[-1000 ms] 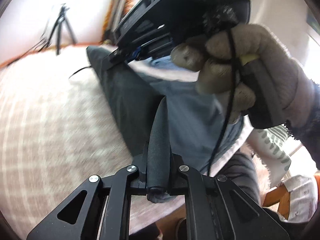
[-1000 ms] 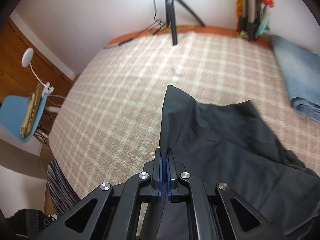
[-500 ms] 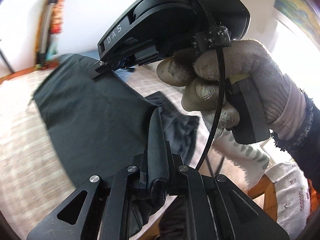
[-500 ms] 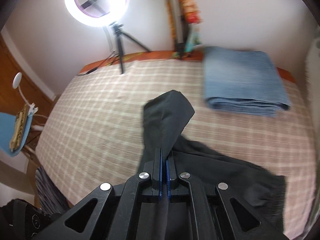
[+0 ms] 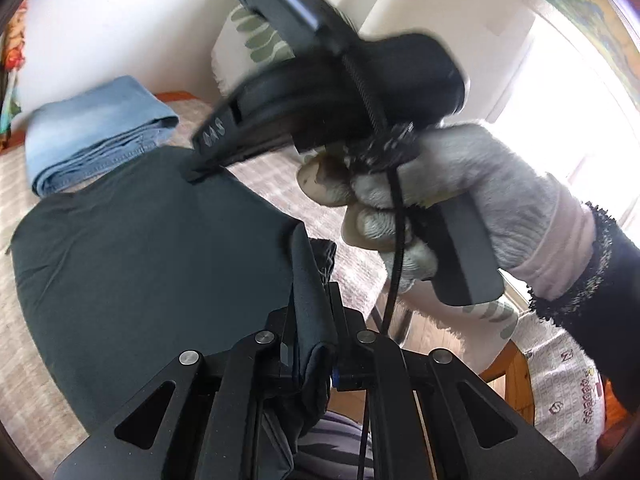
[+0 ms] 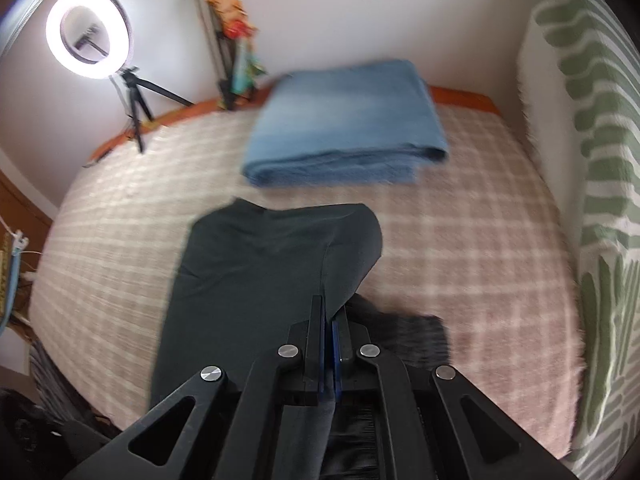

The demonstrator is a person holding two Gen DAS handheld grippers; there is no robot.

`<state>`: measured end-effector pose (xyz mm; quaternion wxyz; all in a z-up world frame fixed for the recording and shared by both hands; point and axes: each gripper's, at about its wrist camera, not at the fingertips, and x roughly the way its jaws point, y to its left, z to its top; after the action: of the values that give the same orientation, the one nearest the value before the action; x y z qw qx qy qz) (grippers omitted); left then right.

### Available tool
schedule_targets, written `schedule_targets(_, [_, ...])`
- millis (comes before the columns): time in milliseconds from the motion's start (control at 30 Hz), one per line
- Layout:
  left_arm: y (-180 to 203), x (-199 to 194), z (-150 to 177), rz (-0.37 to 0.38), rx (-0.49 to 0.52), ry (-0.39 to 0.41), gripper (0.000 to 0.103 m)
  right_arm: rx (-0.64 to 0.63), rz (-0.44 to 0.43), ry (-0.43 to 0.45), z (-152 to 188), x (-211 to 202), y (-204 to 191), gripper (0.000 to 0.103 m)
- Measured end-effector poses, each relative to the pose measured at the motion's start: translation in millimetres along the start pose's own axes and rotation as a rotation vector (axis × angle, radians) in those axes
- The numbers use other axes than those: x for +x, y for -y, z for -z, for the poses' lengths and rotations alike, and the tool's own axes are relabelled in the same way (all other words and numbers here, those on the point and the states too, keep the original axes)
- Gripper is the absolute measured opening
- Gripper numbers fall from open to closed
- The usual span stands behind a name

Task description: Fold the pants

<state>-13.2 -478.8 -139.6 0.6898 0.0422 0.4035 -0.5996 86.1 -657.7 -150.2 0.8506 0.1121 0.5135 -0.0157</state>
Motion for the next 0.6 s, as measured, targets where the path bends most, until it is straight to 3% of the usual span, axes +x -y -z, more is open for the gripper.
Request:
schedule_targets(67, [-2.5, -3.2, -0.7, 0.018, -0.003, -0.038, 0.023, 0.016, 0.003, -0.003, 3.0, 3.2, 15.9, 0.000])
schedule_targets(133, [-3.3, -16.4, 6.2, 0.012, 0.017, -0.062, 0.027, 0.019, 0.013, 0.001, 4.7, 5.0, 24.1, 0.000])
schedule_targets(267, [-20.5, -60.8, 27.1, -0.068, 0.047, -0.035, 0.043, 0.031, -0.002, 0.004, 8.1, 10.4, 38.9, 0.000])
schedule_targets(433, [-76.6, -99.9, 46.3, -0.255, -0.027, -0.063, 0.043, 0.020, -0.012, 0.010, 14.0, 11.9, 47.7, 0.000])
schedule_targets(600, [-117.3, -106.6, 58.3, -0.266, -0.185, -0.076, 0.043, -0.017, -0.002, 0.021, 17.7, 14.7, 51.2, 0.005])
